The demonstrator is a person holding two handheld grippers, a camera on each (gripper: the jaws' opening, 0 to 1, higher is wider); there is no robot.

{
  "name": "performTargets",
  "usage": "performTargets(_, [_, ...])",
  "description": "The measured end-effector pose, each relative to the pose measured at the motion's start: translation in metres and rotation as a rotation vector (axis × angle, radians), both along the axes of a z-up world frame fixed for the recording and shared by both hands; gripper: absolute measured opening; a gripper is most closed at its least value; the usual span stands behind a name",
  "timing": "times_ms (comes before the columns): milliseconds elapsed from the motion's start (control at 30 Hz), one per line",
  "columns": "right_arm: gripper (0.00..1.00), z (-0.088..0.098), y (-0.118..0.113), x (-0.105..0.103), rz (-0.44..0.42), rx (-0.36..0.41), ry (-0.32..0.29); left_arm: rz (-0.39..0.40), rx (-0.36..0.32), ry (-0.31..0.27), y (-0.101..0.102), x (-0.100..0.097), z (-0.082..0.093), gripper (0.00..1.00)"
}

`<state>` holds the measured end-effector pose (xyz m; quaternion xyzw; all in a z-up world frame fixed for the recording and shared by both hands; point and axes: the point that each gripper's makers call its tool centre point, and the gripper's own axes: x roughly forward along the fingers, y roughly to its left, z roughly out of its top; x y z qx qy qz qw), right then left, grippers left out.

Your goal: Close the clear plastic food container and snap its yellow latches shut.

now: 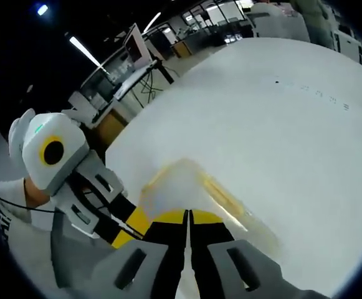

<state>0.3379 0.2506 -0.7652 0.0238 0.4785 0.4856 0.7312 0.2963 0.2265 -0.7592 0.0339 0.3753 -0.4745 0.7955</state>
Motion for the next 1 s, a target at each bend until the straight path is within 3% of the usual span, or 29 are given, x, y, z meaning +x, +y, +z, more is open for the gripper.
performTargets(267, [0.00,0.002,0.001,0.006,-0.025,0.008,-0.011,-0.030,0.007,0.024,-0.001,-0.014,-0.006,0.00])
performTargets(333, [0.00,0.005,0.001,0.009,-0.039,0.019,-0.016,-0.026,-0.009,0.008,-0.001,-0.013,-0.004,0.00])
performTargets(500, [0.00,0.013,0.002,0.019,-0.071,0.038,-0.033,-0.030,0.001,0.040,0.000,-0.019,-0.009,0.00])
performTargets(633, [0.00,0.011,0.000,0.032,-0.103,0.020,-0.055,-0.029,-0.004,0.030,0.000,-0.020,-0.009,0.00])
performTargets(1000, [0.00,0.001,-0.005,0.051,-0.179,0.021,-0.042,-0.018,-0.020,0.036,0.001,-0.021,-0.009,0.00])
